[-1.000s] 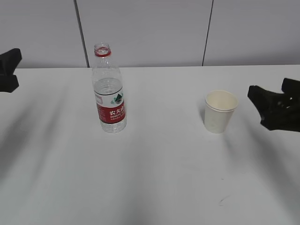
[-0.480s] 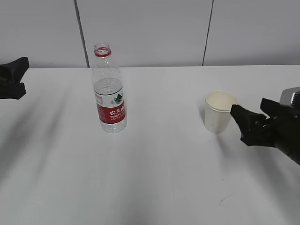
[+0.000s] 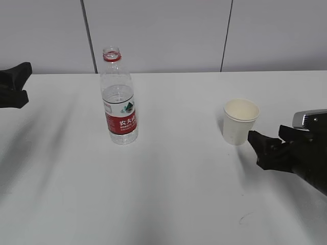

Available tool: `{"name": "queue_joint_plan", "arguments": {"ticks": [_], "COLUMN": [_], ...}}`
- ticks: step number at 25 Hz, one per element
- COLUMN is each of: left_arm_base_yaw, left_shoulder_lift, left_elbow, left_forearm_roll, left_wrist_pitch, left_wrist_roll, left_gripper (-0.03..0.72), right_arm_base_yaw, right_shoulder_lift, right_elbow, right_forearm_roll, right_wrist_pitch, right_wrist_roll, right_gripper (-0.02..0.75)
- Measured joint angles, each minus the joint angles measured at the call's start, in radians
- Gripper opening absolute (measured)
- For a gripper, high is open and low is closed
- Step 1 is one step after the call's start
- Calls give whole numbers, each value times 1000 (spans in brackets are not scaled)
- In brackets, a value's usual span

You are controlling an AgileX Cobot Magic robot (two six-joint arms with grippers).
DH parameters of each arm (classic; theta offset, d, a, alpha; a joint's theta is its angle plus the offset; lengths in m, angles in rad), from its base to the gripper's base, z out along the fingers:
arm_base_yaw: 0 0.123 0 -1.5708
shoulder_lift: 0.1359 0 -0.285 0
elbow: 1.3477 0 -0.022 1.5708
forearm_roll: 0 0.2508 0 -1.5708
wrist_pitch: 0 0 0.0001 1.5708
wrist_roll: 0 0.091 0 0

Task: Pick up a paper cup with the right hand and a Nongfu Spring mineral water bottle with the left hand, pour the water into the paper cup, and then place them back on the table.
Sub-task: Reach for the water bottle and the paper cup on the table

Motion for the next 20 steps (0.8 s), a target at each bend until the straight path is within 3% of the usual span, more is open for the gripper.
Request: {"name": "queue_joint_plan", "arguments": {"ticks": [20], "left_arm_base_yaw": [0], "left_shoulder_lift": [0], "left_elbow": [0], "left_forearm_roll": [1], "left_wrist_pitch": [0], "left_wrist_roll": [0], "left_gripper": [481], "right_arm_base_yaw": [0], "right_shoulder_lift": [195], "right_elbow": [-182], "right_forearm_roll": [-22], "right_wrist_pitch": [-8], "right_wrist_roll": [12], "right_gripper": [631]}}
